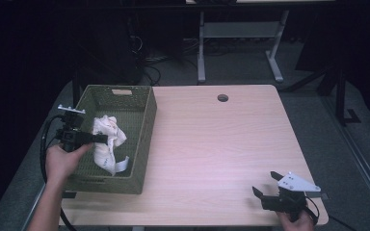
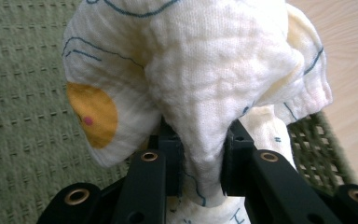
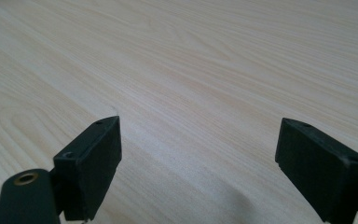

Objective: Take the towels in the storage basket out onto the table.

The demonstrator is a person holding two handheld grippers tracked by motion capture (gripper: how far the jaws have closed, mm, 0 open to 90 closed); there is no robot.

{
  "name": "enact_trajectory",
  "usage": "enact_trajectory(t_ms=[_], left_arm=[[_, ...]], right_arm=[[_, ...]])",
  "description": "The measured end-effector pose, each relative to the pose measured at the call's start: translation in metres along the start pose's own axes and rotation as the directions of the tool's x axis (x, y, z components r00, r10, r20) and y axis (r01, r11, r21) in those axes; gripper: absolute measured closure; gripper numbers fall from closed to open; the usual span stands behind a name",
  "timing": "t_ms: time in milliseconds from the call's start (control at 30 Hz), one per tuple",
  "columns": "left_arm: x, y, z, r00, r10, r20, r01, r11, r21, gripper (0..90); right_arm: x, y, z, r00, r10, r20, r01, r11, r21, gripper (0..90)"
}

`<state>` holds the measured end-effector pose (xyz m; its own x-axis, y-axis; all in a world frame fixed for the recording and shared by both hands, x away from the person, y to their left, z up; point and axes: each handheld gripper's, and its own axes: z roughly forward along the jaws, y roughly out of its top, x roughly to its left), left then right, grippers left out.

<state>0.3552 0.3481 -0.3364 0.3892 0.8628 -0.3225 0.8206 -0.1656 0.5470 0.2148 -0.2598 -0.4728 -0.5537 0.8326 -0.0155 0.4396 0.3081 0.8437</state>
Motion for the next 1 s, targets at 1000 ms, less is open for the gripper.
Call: enact_trajectory(t_ms=[1000], left_arm=[[0.003,0.011,-0.038,0.9071,-0.078,0.414,0.163,0.9712,-0.174,73.4]], right_arm=[[-0.001,0.001,-0.001,1.0,-0.001,0.006,0.002,1.0,-0.017,14.0]])
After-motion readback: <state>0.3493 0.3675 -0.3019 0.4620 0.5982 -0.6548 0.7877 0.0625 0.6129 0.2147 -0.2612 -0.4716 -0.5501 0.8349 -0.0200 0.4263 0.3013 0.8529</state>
